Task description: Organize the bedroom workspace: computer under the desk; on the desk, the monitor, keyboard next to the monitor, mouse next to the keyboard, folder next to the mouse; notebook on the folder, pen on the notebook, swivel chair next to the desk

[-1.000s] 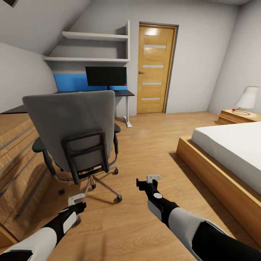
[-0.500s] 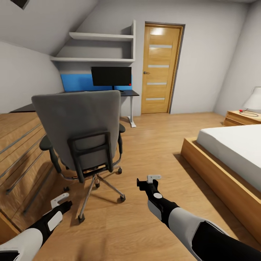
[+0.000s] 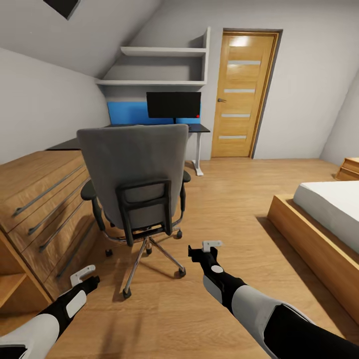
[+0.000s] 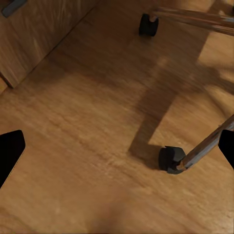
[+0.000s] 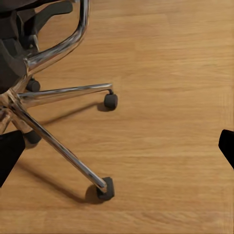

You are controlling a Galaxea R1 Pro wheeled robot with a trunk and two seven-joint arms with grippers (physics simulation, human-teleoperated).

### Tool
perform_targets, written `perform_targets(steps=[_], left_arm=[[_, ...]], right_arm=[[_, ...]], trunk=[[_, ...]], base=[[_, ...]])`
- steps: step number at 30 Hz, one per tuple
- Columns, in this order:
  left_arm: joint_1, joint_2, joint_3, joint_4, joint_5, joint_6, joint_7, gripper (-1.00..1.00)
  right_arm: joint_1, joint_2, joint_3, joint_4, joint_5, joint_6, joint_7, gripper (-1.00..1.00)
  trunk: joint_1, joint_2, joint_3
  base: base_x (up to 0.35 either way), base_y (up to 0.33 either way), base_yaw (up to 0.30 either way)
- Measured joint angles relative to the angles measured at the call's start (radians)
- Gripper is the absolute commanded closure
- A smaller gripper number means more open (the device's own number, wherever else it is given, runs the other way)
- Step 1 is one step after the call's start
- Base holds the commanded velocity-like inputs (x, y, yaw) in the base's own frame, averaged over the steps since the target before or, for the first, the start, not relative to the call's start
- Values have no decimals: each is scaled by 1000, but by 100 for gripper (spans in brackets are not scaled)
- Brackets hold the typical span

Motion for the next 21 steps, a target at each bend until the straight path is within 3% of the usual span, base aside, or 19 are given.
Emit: perform_targets(steps=[11, 18, 19, 21], left_arm=[[0, -2, -1, -3, -2, -7, 3, -100], [0, -4, -2, -5, 0, -134, 9, -100], [-2, -2, -6, -97, -4, -68, 34, -100], [-1, -4, -5, -149, -4, -12, 47, -100]], right_arm=[[0, 0, -1, 0, 0, 0, 0, -100], [1, 0, -1, 1, -1, -35, 0, -100], [2, 0, -3, 25, -4, -107, 1, -100], [3, 0, -3, 29, -4, -114, 1, -100]], trunk=[[0, 0, 0], [0, 0, 0], [0, 0, 0], [0, 0, 0]], base=[[0, 0, 19], [0, 0, 1], [0, 0, 0], [0, 0, 0]])
